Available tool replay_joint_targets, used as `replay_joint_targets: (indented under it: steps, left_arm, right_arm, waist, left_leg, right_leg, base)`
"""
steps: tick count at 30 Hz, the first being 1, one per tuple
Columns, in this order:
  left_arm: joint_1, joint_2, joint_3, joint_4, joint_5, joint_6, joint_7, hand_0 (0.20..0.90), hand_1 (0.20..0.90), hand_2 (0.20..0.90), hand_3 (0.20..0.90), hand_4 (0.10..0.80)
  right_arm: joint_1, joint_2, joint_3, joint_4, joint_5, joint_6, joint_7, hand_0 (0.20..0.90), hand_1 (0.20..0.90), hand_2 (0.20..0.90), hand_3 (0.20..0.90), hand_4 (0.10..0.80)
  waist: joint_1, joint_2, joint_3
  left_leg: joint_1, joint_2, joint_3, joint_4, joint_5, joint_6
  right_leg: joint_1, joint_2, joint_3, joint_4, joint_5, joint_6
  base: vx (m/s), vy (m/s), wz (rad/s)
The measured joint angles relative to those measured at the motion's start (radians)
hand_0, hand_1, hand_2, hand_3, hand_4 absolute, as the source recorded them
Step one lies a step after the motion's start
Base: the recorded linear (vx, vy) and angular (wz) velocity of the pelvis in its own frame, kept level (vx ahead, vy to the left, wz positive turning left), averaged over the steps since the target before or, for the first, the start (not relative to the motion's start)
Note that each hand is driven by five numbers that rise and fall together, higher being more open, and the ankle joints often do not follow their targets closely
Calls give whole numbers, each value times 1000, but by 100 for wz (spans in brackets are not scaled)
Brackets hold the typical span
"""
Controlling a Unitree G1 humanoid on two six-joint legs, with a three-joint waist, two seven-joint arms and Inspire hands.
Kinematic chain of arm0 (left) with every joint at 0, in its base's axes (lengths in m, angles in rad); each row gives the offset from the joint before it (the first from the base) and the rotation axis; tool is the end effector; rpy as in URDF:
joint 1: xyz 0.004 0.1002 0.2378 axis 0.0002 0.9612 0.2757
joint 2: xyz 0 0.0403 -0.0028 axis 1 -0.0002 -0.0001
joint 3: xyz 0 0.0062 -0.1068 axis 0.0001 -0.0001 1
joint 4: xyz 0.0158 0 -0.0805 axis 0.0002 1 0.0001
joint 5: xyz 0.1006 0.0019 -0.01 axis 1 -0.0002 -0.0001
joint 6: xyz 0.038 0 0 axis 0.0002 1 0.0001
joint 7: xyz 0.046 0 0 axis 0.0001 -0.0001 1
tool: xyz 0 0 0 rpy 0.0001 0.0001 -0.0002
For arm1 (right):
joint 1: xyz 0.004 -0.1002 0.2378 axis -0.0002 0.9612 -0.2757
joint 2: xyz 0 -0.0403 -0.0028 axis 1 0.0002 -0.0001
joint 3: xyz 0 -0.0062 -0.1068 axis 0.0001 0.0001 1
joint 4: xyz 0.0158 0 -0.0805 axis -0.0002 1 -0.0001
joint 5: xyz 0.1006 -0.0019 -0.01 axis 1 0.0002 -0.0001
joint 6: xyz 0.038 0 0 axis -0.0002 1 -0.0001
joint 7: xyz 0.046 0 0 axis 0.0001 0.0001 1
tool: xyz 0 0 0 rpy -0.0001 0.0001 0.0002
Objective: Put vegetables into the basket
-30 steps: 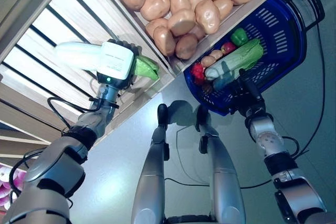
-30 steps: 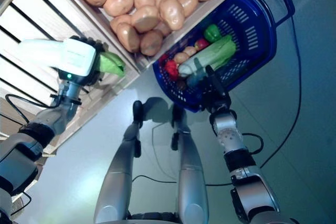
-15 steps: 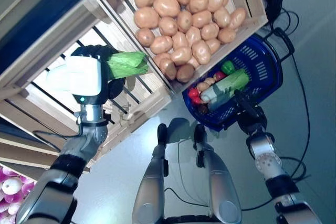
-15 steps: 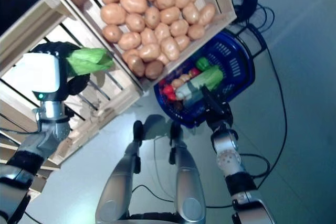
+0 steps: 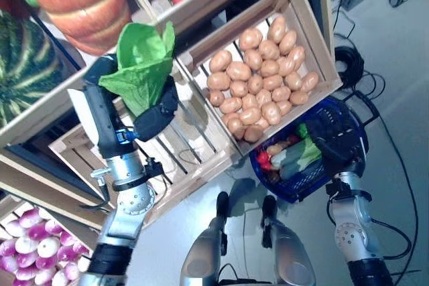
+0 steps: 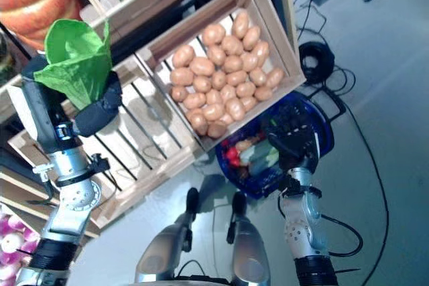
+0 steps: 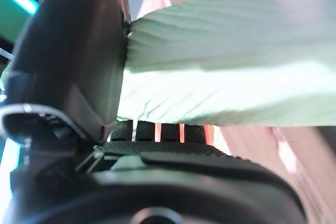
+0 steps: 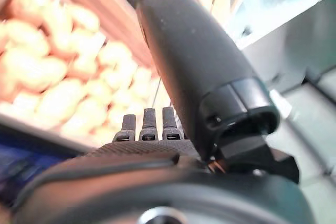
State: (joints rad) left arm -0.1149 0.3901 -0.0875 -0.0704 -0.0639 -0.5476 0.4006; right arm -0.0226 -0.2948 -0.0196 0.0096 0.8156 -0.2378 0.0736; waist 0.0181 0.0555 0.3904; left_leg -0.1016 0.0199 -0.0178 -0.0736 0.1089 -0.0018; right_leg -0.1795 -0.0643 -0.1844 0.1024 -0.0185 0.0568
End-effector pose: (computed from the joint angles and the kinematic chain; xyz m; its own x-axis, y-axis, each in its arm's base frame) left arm 0.2146 0.1887 0.1057 0.7187 0.1088 0.6867 -0.2110 0.9752 0.0663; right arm 0.2074 -0.2140 0.0618 0.9638 -0.0678 0.2579 -0.0670 0.8746 0.4801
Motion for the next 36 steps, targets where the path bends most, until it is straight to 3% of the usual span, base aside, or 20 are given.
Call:
replay_joint_targets:
  steps: [5,11,15,26,36]
  left_arm:
    - [0,-10,-108,-26,-326,59,-302,300,300,300,300,400]
    - [1,-14,-166,-74,-490,140,-440,300,300,300,300,400]
    - [0,-7,-208,-88,-528,172,-497,300,300,300,300,400]
    - [4,49,-216,-88,-580,217,-569,300,300,300,300,400]
    - [46,100,-231,-87,-619,252,-693,300,300,300,300,400]
  right_arm:
    - [9,-76,70,-37,-71,2,115,900,900,900,900,800]
    - [25,-85,158,-51,-71,62,212,900,900,900,900,800]
    - [31,-90,213,-51,-55,118,247,900,900,900,900,800]
    - [91,-92,259,-49,99,293,251,900,900,900,900,800]
    - [121,-119,282,-38,109,409,309,900,900,900,900,800]
  waist:
    - [-6,-33,-53]
    - [-1,-54,-122]
    - [-2,-56,-154]
    - [-7,-56,-232]
    - [-6,-55,-306]
  left_leg:
    - [73,-2,1,-14,-9,-1]
    - [98,0,2,-14,-28,2]
    - [125,-4,9,-15,-35,5]
    - [150,-4,41,-15,-43,10]
    - [163,-5,55,-15,-51,14]
  right_leg:
    - [106,5,-1,-87,19,6]
    - [166,13,-9,-159,44,7]
    - [205,11,-4,-189,57,11]
    - [218,10,17,-190,59,13]
    - [224,9,37,-190,61,15]
  base:
    - [100,-2,-1]
    - [33,-3,3]
    - [43,3,-4]
    - [39,10,-7]
    - [39,-2,-5]
